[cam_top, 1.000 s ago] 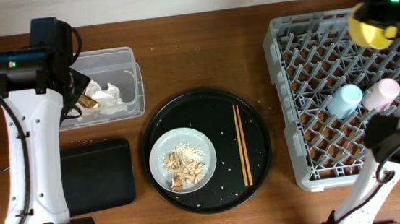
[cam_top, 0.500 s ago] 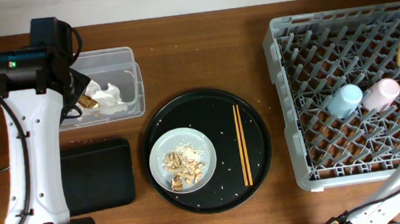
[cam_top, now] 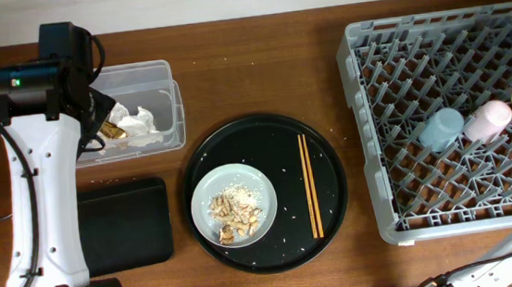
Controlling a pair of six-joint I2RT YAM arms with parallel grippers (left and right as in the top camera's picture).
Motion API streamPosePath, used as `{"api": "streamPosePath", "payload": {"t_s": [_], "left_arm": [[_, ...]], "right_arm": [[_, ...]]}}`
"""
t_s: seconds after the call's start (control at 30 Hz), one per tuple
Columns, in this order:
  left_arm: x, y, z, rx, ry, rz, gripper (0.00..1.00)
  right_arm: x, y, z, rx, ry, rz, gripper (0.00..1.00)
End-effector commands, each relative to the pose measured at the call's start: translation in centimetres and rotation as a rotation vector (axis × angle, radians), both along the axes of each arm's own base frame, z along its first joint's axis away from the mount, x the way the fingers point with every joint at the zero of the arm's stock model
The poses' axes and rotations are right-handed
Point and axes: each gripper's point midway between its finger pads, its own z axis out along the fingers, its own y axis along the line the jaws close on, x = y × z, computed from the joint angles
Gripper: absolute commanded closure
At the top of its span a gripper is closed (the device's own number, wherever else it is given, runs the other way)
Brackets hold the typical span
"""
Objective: Sort waste into correct bins and load items into the dishwasher rack
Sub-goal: 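Carry the yellow bowl to the rack's right edge and release it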
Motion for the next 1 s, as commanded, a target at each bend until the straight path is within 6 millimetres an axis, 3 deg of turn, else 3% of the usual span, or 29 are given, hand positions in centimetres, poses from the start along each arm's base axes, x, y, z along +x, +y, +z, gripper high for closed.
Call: {"api": "streamPosePath", "payload": {"t_s": [0.0, 0.13, 0.43, 0.53, 0.7, 0.97], "left_arm": [[-0.2, 0.2, 0.8, 0.012, -0.023, 0.009, 0.01], [-0.2, 0.3, 0.8, 0.012, -0.023, 0.009, 0.01], [-0.2, 0.2, 0.8, 0.012, -0.023, 0.009, 0.01], [-0.2, 0.3, 0.8, 0.012, -0.023, 0.009, 0.01], [-0.2, 0.2, 0.8, 0.012, -0.023, 0.009, 0.01], [-0.2, 0.3, 0.8, 0.012, -0.023, 0.009, 0.01]], "right_arm": [[-0.8, -1.3, -0.4, 0.014, -0.064, -0.03, 0.96], [-1.1, -1.8, -1.2, 0.07, -0.108, -0.055, 0.96], [-0.3, -2.1, 1.6, 0.197, -0.311, -0.082, 0.96], [-0.4, -2.2, 0.7, 0.166, -0.271, -0.079, 0.96], [-1.7, -3.3, -3.3, 0.056, -0.064, -0.095, 0.96], [-2.5, -3.8, -3.9, 0.046, -0.023, -0.109, 0.93]]}}
